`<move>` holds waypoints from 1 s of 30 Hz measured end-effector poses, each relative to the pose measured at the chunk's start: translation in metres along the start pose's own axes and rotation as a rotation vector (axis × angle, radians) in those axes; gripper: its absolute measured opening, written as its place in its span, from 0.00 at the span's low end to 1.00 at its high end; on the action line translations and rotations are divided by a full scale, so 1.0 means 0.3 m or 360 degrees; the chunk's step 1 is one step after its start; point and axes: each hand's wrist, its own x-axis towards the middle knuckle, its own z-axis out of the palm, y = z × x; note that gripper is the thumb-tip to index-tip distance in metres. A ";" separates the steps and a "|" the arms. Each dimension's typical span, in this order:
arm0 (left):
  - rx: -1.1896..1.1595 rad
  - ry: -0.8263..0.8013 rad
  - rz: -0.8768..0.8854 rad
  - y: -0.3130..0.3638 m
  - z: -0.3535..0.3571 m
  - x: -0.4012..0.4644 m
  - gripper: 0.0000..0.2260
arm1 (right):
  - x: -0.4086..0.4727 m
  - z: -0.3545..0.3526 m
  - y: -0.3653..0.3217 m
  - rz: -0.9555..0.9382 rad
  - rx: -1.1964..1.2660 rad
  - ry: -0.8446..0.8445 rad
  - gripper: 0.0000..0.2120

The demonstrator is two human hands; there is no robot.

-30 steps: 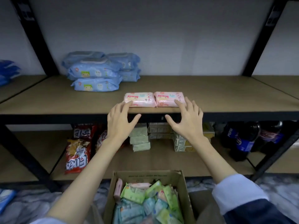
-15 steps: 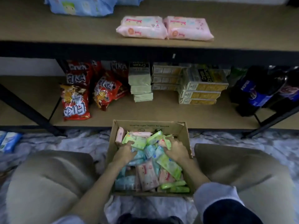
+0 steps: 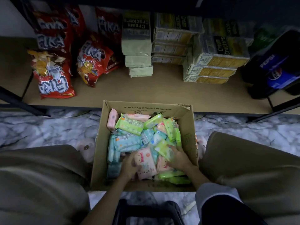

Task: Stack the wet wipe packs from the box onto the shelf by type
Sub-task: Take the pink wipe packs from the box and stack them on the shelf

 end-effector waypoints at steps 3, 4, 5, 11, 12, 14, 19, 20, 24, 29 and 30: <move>-0.0161 -0.0054 -0.0090 -0.013 0.011 0.040 0.31 | 0.031 0.018 0.018 0.0025 0.0043 -0.0020 0.42; -0.0175 -0.0060 -0.0100 -0.018 0.018 0.054 0.31 | 0.041 0.019 0.018 0.0027 0.0033 -0.0013 0.41; -0.0192 -0.0052 -0.0095 -0.027 0.026 0.070 0.31 | 0.046 0.010 0.012 0.0013 0.0041 -0.0014 0.40; -0.0075 0.0028 -0.0051 -0.022 0.043 0.078 0.33 | 0.086 -0.134 -0.173 -0.0054 0.0807 0.0232 0.23; -0.0033 0.0030 -0.0037 -0.021 0.043 0.075 0.34 | 0.080 -0.164 -0.212 -0.0106 0.0944 0.0273 0.24; 0.0000 0.0042 0.0007 -0.010 0.044 0.068 0.35 | 0.053 -0.210 -0.273 -0.0226 0.1202 0.0190 0.28; 0.0019 0.0040 0.0089 0.001 0.044 0.055 0.35 | 0.051 -0.141 -0.190 -0.0202 0.0932 0.0104 0.29; 0.0018 0.0036 0.0103 -0.004 0.044 0.054 0.34 | 0.053 -0.107 -0.138 -0.0141 0.0643 0.0082 0.27; 0.0006 -0.0001 0.0091 -0.003 0.049 0.051 0.31 | 0.018 0.032 0.009 0.0291 0.0401 0.0049 0.30; 0.0140 -0.0029 0.0097 0.036 0.060 0.034 0.29 | 0.023 0.128 0.021 0.0327 0.0614 0.0133 0.38; 0.0140 -0.0027 0.0109 0.037 0.058 0.034 0.29 | 0.020 0.135 0.026 0.0289 0.0623 0.0164 0.36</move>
